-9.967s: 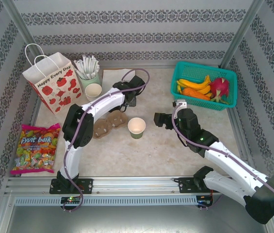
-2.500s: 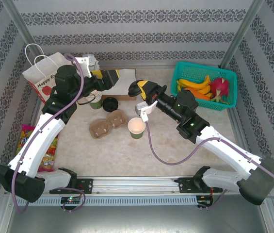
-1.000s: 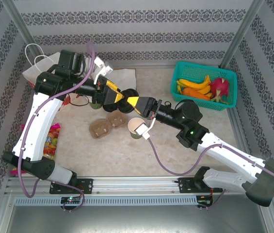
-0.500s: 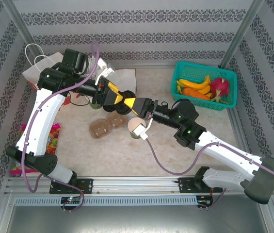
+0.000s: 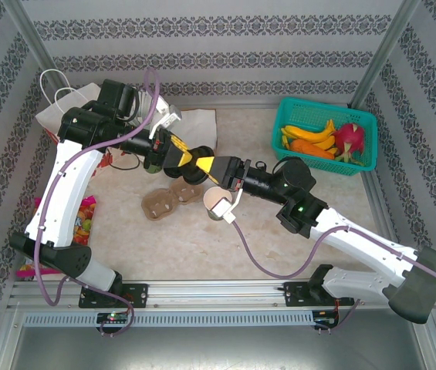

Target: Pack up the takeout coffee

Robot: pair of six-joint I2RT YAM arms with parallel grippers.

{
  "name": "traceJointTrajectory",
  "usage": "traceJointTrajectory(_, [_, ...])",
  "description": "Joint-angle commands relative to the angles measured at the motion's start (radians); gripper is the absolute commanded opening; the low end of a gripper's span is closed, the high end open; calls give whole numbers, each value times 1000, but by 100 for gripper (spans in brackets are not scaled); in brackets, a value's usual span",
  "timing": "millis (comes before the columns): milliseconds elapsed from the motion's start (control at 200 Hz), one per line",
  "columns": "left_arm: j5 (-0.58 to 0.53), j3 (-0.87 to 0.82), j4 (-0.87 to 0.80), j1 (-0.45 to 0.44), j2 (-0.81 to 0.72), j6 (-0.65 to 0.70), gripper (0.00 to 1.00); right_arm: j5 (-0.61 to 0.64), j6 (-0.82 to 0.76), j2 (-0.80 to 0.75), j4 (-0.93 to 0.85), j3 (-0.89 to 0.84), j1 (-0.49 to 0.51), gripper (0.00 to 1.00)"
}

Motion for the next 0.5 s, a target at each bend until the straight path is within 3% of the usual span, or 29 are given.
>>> traceJointTrajectory(0, [20,6,-49,-10,-3,22,8,-18,6,13,36,45,18,0])
traceJointTrajectory(125, [4,-9,3,-9,-19,-16,0,-4,9,12,11,48,18,0])
traceJointTrajectory(225, [-18,-29,52,-10,-38,-43,0,33,17,11,-37,51,18,1])
traceJointTrajectory(265, [-39,-41,72,-9,-48,-53,0,60,36,7,-78,56,18,15])
traceJointTrajectory(365, [-123,-74,151,-9,-77,-111,0,163,123,-15,-214,69,15,78])
traceJointTrajectory(390, [-146,-83,173,-8,-84,-125,0,197,135,-19,-247,66,14,89])
traceJointTrajectory(420, [-174,-95,199,-9,-95,-143,0,240,136,-21,-274,57,14,97])
traceJointTrajectory(495, [-234,-120,253,-9,-115,-172,0,360,143,-11,-249,9,24,98])
